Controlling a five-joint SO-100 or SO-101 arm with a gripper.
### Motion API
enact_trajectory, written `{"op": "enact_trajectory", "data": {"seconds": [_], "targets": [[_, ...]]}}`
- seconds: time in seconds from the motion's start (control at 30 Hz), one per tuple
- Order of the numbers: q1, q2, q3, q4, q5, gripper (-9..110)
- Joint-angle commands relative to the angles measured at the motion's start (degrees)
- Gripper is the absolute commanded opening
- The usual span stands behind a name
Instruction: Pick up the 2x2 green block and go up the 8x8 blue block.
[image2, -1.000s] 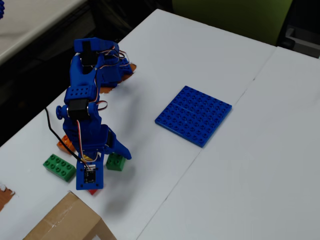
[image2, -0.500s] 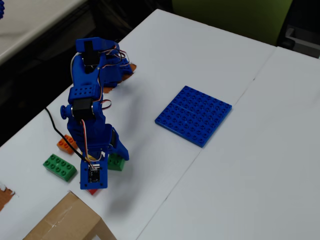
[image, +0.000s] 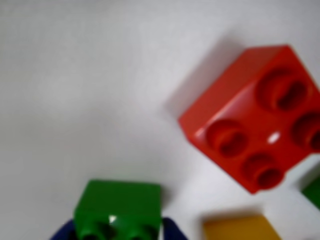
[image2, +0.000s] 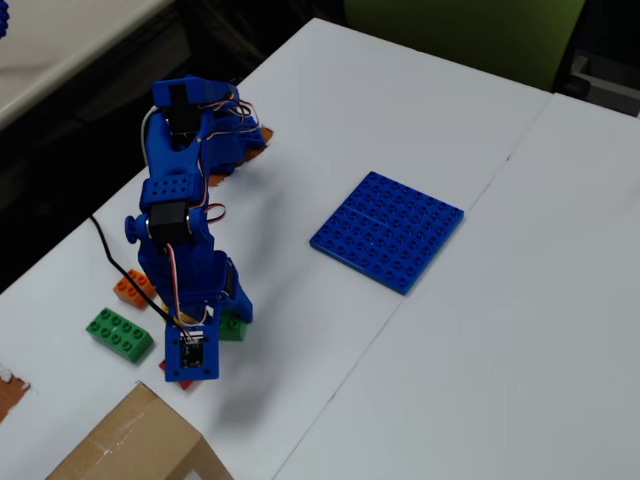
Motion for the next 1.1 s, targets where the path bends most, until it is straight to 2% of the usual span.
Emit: {"op": "enact_trajectory", "data": {"seconds": [0.0, 0.27, 0.5, 0.63, 0.87, 1.07], "targets": [[-1.14, 1.14, -0.18, -0.79, 0.18, 17], [-1.76, 1.85, -0.18, -0.79, -0.88, 4], [-2.90, 8.70, 0.70, 1.32, -3.60, 2], [-4.22, 15.47, 0.97, 5.54, -8.44, 2], [-10.20, 25.14, 1.76, 16.26, -25.05, 1], [-18.63, 36.91, 11.25, 16.52, -25.75, 2]]}}
